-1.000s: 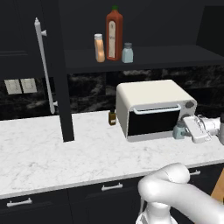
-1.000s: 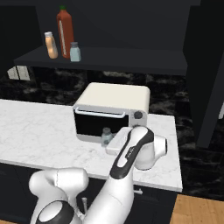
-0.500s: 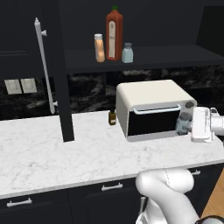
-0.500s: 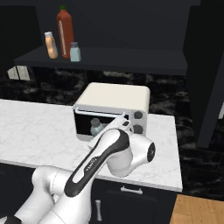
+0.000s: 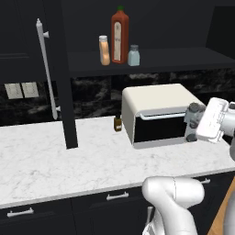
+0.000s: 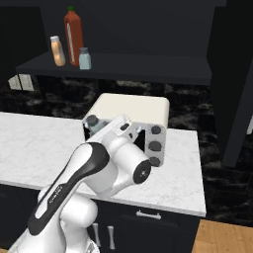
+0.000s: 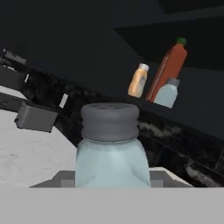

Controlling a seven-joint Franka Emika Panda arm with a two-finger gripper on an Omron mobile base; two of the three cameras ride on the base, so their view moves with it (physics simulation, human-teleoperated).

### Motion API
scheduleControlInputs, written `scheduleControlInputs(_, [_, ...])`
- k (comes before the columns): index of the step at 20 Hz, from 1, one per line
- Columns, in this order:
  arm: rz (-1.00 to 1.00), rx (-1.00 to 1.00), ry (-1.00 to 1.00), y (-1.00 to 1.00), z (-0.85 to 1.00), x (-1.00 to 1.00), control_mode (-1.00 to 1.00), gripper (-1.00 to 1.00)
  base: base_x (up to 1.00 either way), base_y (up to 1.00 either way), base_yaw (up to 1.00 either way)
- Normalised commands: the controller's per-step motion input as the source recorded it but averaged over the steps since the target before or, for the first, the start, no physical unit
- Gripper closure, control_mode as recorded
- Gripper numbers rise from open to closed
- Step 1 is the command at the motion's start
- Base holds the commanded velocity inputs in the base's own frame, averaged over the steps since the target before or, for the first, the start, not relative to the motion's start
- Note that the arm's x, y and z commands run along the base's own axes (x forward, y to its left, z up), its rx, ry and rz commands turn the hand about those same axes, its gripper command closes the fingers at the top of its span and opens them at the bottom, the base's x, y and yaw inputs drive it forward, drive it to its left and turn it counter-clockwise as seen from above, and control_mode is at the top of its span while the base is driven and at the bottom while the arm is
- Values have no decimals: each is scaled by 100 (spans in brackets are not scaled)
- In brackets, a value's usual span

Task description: Put the shaker and condiment bottle from the counter next to their counterparts in the cabinet.

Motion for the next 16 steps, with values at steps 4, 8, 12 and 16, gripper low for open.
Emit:
scheduleControlInputs(4, [-1,0,0,0,100,-6,-100,100,0,0,0])
scheduleControlInputs(8, [-7,0,1,0,100,10,-100,100,0,0,0])
scheduleControlInputs(12, [-12,2,4,0,81,34,-100,100,0,0,0])
scheduleControlInputs(16, [-9,0,7,0,74,37,-100,100,0,0,0])
